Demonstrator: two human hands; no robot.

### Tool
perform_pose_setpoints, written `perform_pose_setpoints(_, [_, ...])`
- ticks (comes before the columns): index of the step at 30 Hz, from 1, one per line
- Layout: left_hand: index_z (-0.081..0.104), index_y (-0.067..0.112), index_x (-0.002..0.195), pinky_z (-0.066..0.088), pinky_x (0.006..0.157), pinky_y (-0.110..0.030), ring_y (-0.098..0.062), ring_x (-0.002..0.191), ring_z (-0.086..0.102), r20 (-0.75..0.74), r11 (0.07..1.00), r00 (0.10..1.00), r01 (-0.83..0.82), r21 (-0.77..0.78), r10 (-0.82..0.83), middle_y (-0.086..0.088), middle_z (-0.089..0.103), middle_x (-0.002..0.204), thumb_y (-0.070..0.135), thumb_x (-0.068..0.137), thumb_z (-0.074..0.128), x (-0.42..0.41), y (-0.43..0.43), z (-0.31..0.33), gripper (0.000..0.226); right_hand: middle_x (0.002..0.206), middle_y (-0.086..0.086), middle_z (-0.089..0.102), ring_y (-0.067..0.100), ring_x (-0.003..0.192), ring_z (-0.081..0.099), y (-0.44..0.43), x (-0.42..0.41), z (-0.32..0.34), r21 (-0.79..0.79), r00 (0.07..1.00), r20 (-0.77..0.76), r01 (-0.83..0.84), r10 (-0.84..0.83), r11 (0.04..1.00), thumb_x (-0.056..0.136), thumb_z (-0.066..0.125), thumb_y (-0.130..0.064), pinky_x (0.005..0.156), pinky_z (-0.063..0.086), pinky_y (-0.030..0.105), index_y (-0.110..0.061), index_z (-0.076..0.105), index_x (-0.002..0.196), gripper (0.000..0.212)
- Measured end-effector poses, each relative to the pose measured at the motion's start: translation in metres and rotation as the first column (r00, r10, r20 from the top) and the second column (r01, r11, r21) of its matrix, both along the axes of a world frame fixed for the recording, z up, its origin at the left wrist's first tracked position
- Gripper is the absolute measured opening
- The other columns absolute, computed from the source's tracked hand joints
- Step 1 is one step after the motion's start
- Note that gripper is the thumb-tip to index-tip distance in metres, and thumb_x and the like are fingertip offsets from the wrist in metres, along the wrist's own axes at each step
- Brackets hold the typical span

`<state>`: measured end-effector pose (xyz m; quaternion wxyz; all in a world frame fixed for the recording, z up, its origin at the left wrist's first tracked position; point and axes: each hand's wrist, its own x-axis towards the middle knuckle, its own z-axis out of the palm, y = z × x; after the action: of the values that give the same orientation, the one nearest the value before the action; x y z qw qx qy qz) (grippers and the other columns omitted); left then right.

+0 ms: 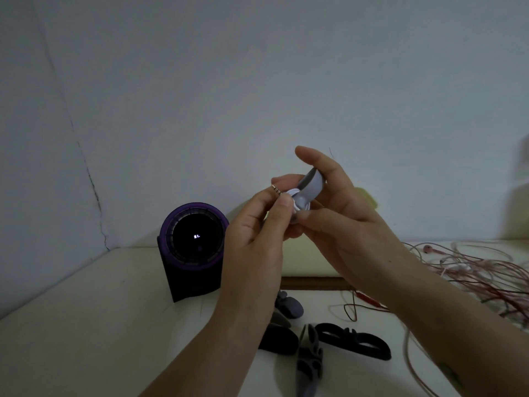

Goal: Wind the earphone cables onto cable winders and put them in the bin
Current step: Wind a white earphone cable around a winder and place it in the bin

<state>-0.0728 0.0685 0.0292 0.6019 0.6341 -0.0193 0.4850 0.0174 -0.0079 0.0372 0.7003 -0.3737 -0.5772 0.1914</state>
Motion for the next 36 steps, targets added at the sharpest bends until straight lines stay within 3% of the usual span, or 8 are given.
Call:
perform_pose_setpoints(6, [0.077, 0.022, 0.087, 0.054, 0.071, -0.021, -0.01, 0.083, 0.067, 0.034, 0.98, 0.987, 0.161, -0.115, -0.158, -0.002, 0.073, 0.089, 0.022, 0.083, 0.059, -0.001, 0.001, 0.006, 0.018, 0.113, 0.002, 0.064, 0.015, 0.106, 0.062, -0.008, 0.001, 0.007, -0.015, 0.996, 0.07, 0.055, -0.054, 0.998, 0.085, 0.058, -0.008, 0.087, 0.05, 0.026, -0.029, 0.039, 0.135, 0.057])
perform_pose_setpoints(13, [0.068, 0.004, 0.101, 0.055, 0.066, -0.021, -0.012, 0.08, 0.068, 0.118, 0.892, 0.934, 0.356, -0.28, -0.336, -0.008, 0.07, 0.089, 0.022, 0.079, 0.057, -0.001, -0.005, 0.008, 0.03, 0.118, 0.0, 0.066, 0.015, 0.112, 0.062, -0.008, -0.004, 0.008, -0.001, 0.999, -0.017, 0.036, -0.036, 0.999, 0.083, 0.065, -0.011, 0.089, 0.051, 0.024, -0.039, 0.037, 0.135, 0.066])
perform_pose_setpoints(16, [0.067, 0.002, 0.103, 0.056, 0.07, -0.022, -0.013, 0.081, 0.067, 0.139, 0.884, 0.935, 0.354, -0.304, -0.327, -0.01, 0.069, 0.092, 0.023, 0.08, 0.057, 0.0, -0.006, 0.008, 0.033, 0.121, -0.003, 0.065, 0.013, 0.111, 0.062, -0.006, -0.003, 0.006, 0.003, 0.988, -0.148, -0.046, 0.046, 0.999, 0.078, 0.064, -0.002, 0.089, 0.051, 0.022, -0.028, 0.036, 0.14, 0.072])
perform_pose_setpoints(19, [0.07, 0.005, 0.095, 0.056, 0.069, -0.021, -0.012, 0.081, 0.066, 0.154, 0.885, 0.938, 0.344, -0.315, -0.31, -0.008, 0.068, 0.089, 0.021, 0.079, 0.056, 0.001, -0.005, 0.007, 0.026, 0.107, 0.001, 0.067, 0.013, 0.102, 0.063, 0.0, -0.004, 0.002, 0.002, 0.993, -0.104, -0.06, 0.059, 0.998, 0.079, 0.063, 0.0, 0.087, 0.05, 0.021, -0.012, 0.053, 0.127, 0.051])
perform_pose_setpoints(23, [0.07, 0.006, 0.091, 0.055, 0.067, -0.022, -0.014, 0.082, 0.067, 0.145, 0.891, 0.94, 0.34, -0.302, -0.309, -0.009, 0.069, 0.088, 0.02, 0.08, 0.056, 0.001, -0.003, 0.005, 0.023, 0.099, 0.007, 0.062, 0.015, 0.097, 0.06, 0.0, -0.001, 0.002, 0.004, 0.996, -0.069, -0.05, 0.05, 0.999, 0.079, 0.06, -0.001, 0.082, 0.049, 0.021, -0.004, 0.057, 0.122, 0.043])
perform_pose_setpoints(28, [0.071, 0.006, 0.092, 0.053, 0.068, -0.02, -0.012, 0.078, 0.065, 0.09, 0.882, 0.94, 0.339, -0.328, -0.328, -0.01, 0.071, 0.089, 0.023, 0.082, 0.061, 0.003, -0.001, 0.004, 0.022, 0.108, 0.015, 0.064, 0.023, 0.098, 0.059, -0.001, 0.009, 0.001, -0.023, 1.0, -0.007, 0.011, -0.011, 1.0, 0.079, 0.063, -0.007, 0.085, 0.051, 0.027, -0.007, 0.062, 0.116, 0.037])
perform_pose_setpoints(33, [0.071, 0.012, 0.086, 0.051, 0.058, -0.017, -0.006, 0.061, 0.054, 0.028, 0.888, 0.962, 0.26, -0.379, -0.27, -0.002, 0.068, 0.077, 0.024, 0.075, 0.061, 0.009, 0.005, 0.004, 0.018, 0.114, 0.006, 0.068, 0.022, 0.109, 0.063, -0.006, 0.022, 0.005, -0.157, 0.996, -0.053, 0.057, -0.066, 0.986, 0.079, 0.073, -0.019, 0.094, 0.052, 0.033, -0.014, 0.06, 0.117, 0.041])
perform_pose_setpoints(36, [0.072, 0.012, 0.08, 0.053, 0.058, -0.018, -0.005, 0.055, 0.053, 0.027, 0.88, 0.964, 0.253, -0.403, -0.264, -0.003, 0.067, 0.075, 0.023, 0.076, 0.06, 0.008, 0.016, 0.005, 0.017, 0.097, 0.002, 0.072, 0.015, 0.089, 0.063, -0.007, 0.029, 0.005, -0.195, 0.971, 0.024, 0.236, -0.236, 0.952, 0.082, 0.063, -0.032, 0.078, 0.054, 0.024, -0.013, 0.068, 0.103, 0.029])
